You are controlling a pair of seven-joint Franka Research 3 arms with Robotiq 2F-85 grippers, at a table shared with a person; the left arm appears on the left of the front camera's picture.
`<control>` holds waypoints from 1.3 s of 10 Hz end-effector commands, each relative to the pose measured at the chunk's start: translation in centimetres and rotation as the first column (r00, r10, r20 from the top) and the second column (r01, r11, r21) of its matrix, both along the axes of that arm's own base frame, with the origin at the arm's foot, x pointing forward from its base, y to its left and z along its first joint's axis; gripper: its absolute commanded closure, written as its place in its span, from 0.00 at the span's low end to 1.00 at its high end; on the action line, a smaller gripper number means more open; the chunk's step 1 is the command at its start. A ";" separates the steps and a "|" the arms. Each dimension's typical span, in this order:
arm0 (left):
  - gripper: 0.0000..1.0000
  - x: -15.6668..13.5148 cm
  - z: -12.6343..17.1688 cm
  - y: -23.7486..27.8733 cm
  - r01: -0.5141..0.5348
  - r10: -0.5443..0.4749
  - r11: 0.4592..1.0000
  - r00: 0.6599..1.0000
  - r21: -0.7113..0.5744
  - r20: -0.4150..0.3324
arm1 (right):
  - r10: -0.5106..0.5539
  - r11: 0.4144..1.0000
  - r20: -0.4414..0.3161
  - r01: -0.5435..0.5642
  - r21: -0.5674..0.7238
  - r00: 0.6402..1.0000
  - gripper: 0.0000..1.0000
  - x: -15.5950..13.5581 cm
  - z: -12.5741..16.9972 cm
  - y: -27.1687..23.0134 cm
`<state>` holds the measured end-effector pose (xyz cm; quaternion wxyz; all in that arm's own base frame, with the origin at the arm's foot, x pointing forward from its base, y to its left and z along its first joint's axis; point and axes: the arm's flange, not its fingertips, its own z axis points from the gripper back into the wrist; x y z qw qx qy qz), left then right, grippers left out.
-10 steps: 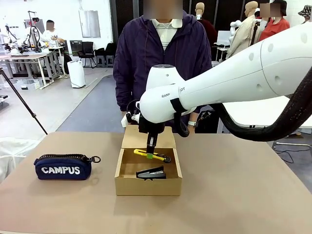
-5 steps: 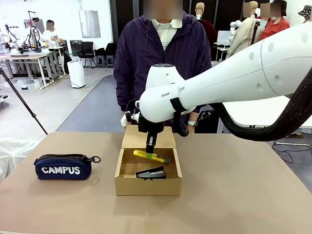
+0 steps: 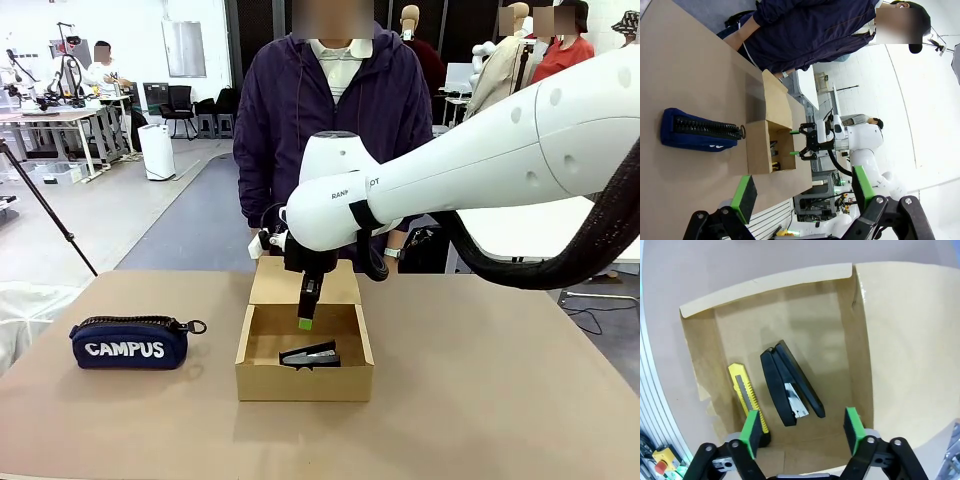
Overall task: Pack the items into the box.
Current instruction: Pick up the item specified by the human and place it in the Mailer Box.
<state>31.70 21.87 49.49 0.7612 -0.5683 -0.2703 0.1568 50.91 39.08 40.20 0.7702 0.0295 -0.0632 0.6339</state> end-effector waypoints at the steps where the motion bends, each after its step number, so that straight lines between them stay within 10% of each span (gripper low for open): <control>1: 0.00 -0.2 0.2 0.1 0.012 -0.012 1.000 1.000 0.001 -0.003 | -0.080 0.997 -0.011 0.080 -0.001 0.997 0.00 0.2 0.8 -0.7; 3: 0.00 -0.2 0.2 0.1 0.012 -0.012 1.000 1.000 0.001 -0.003 | -0.281 0.950 -0.125 0.294 0.108 0.952 0.00 0.3 3.3 -3.8; 5: 0.00 -0.2 0.2 0.1 0.012 -0.012 1.000 1.000 0.001 -0.003 | -0.593 0.730 -0.321 0.661 0.171 0.738 0.00 -2.0 7.3 -11.8; 8: 0.00 -0.2 0.2 0.1 0.012 -0.012 1.000 1.000 0.001 -0.003 | -0.731 0.377 -0.521 0.897 0.230 0.441 0.00 -9.3 10.1 -23.3; 11: 0.00 -0.2 0.2 0.1 0.012 -0.012 1.000 1.000 0.001 -0.003 | -0.484 -0.083 -0.797 0.887 0.453 0.362 0.00 -17.5 9.1 -37.1; 13: 0.00 -0.2 0.2 0.1 0.012 -0.012 1.000 1.000 0.001 -0.003 | -0.392 -0.163 -0.852 0.886 0.435 0.346 0.00 -18.1 6.2 -40.1</control>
